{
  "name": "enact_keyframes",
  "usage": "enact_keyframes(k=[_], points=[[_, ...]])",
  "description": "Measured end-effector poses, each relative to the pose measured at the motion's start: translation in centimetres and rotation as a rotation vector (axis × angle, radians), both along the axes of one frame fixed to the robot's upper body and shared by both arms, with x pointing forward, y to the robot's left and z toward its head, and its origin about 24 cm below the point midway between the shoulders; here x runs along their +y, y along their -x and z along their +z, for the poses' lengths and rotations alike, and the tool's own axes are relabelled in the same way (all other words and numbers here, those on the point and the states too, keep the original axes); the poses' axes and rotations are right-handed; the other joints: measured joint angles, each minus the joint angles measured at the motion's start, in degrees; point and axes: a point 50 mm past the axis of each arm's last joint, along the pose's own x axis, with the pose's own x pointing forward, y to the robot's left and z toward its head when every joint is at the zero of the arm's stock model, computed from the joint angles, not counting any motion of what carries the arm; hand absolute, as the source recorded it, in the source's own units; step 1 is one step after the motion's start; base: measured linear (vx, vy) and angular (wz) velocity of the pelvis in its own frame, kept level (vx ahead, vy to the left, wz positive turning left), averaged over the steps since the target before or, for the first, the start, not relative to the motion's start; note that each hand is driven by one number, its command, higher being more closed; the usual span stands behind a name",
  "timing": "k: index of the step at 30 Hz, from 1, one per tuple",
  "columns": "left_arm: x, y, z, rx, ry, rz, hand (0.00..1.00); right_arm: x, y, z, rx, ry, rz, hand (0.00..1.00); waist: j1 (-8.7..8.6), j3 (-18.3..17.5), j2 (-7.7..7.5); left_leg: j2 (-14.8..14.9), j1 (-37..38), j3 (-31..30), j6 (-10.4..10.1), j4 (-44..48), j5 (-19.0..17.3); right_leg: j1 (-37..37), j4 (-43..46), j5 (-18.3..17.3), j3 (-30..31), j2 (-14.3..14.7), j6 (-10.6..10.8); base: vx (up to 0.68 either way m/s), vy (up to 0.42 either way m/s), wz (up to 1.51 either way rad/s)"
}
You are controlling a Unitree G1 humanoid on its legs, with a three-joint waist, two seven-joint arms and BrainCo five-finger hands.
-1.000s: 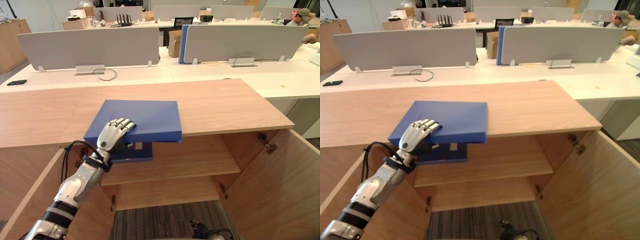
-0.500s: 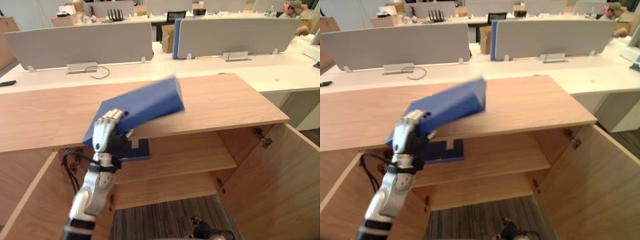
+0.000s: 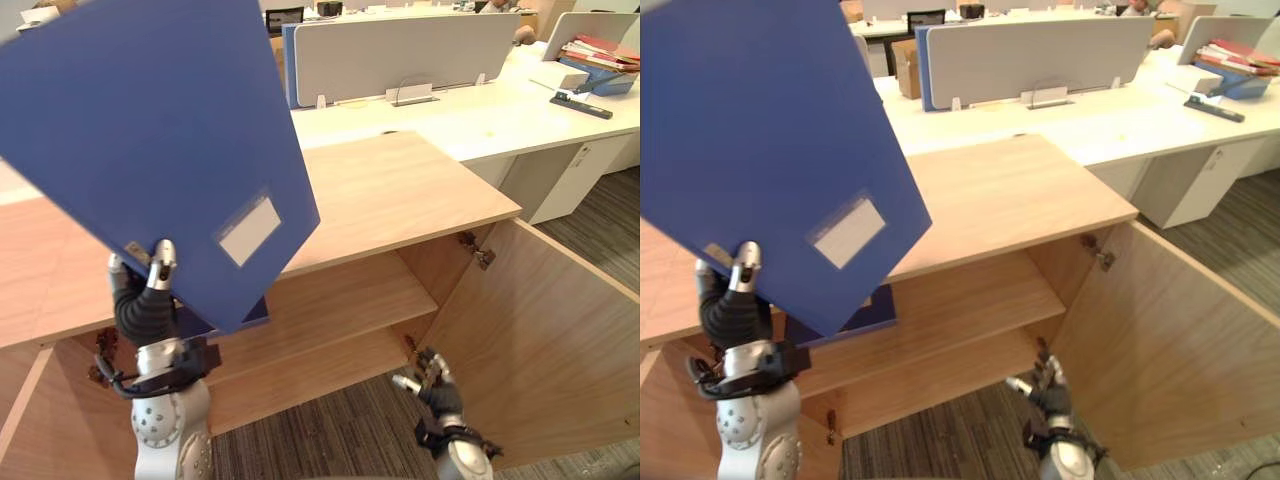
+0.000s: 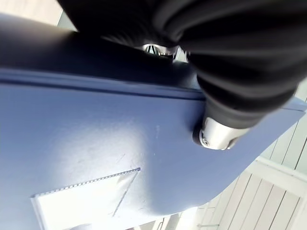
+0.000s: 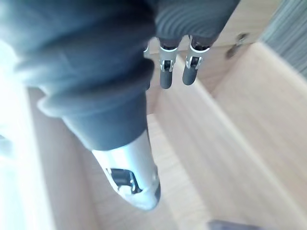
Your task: Walk over to the cabinet, pick up the folder, carry it to the office cabinet, place the folder inside the office cabinet, then close the office cabinet door
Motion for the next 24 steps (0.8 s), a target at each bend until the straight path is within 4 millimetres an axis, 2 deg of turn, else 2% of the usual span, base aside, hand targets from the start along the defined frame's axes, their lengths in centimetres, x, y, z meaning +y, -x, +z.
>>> enact_keyframes(k=[3, 4, 7, 8, 12, 14, 15, 17, 20, 24], points=[[0.8, 0.3, 0.4, -0.030, 0.011, 0.028, 1.00, -0.5, -2.3, 4.9, -0.257, -0.014, -0.011, 0.00, 0.20, 0.10, -0.11, 0.00, -0.03, 0.53, 0.13, 0.34, -0.36, -0.23, -0.01, 0.08, 0.64, 0.04, 0.13, 0.02, 0.008, -0.09], [0.9, 0.3, 0.4, -0.031, 0.016, 0.030, 1.00, -0.5, -2.7, 5.8, -0.300, -0.016, -0.007, 0.00, 0.23, 0.14, -0.13, 0.00, -0.07, 0.64, 0.16, 0.50, -0.47, -0.32, -0.01, 0.10, 0.74, 0.04, 0.16, 0.00, 0.012, -0.11], [1.0, 0.2, 0.5, -0.041, 0.015, 0.021, 1.00, -0.4, -4.8, 10.8, -0.540, -0.019, 0.071, 0.00, 0.33, 0.23, -0.24, -0.01, -0.07, 1.03, 0.18, 0.93, -0.82, -0.35, 0.00, 0.28, 0.93, 0.04, 0.42, 0.00, 0.012, -0.07], [1.0, 0.2, 0.6, -0.045, 0.011, 0.018, 1.00, -0.4, -5.2, 11.8, -0.583, -0.015, 0.091, 0.00, 0.36, 0.24, -0.25, -0.02, -0.07, 1.16, 0.19, 0.94, -0.82, -0.33, 0.00, 0.35, 0.98, 0.04, 0.50, 0.01, 0.009, -0.08], [0.8, -0.3, 1.4, -0.079, -0.044, -0.023, 1.00, -0.3, -7.7, 18.5, -0.852, -0.026, 0.292, 0.00, 0.54, 0.27, -0.26, -0.04, 0.04, 1.77, 0.26, 1.08, -0.91, -0.39, 0.04, 0.62, 1.36, 0.04, 0.63, 0.00, 0.010, -0.07], [0.7, -0.4, 1.6, -0.086, -0.075, -0.050, 1.00, 0.4, -8.6, 21.5, -0.949, -0.015, 0.425, 0.00, 0.55, 0.27, -0.25, -0.04, 0.10, 2.12, 0.27, 1.13, -0.94, -0.53, 0.18, 0.66, 1.80, 0.09, 0.65, -0.01, 0.006, -0.07], [0.6, -0.4, 1.7, -0.085, -0.080, -0.057, 1.00, 0.7, -8.9, 22.3, -0.967, -0.005, 0.466, 0.00, 0.55, 0.27, -0.23, -0.05, 0.10, 2.21, 0.27, 1.14, -0.95, -0.61, 0.23, 0.68, 1.97, 0.10, 0.66, -0.01, 0.007, -0.09], [0.0, -0.6, 1.6, -0.078, -0.093, -0.116, 1.00, 2.9, -9.6, 24.6, -1.002, -0.013, 0.676, 0.00, 0.57, 0.27, -0.22, -0.07, 0.10, 2.48, 0.29, 1.20, -0.96, -0.73, 0.35, 0.79, 2.28, 0.12, 0.69, -0.01, 0.008, -0.06], [-0.6, -0.8, 1.6, -0.074, -0.103, -0.177, 1.00, 4.7, -10.1, 26.0, -0.998, -0.011, 0.838, 0.00, 0.84, 0.27, -0.22, -0.07, 0.12, 2.49, 0.29, 1.32, -0.96, -0.74, 0.48, 0.83, 2.30, 0.12, 0.69, 0.00, 0.000, 0.00], [-1.3, -1.1, 1.8, -0.081, -0.102, -0.245, 1.00, 4.7, -11.6, 26.8, -0.976, -0.025, 0.854, 0.00, 2.29, 0.27, -0.23, -0.09, 0.08, 2.50, 0.30, 1.49, -0.94, -0.72, 0.51, 1.08, 2.28, 0.10, 0.75, 0.00, 0.000, 0.00]])
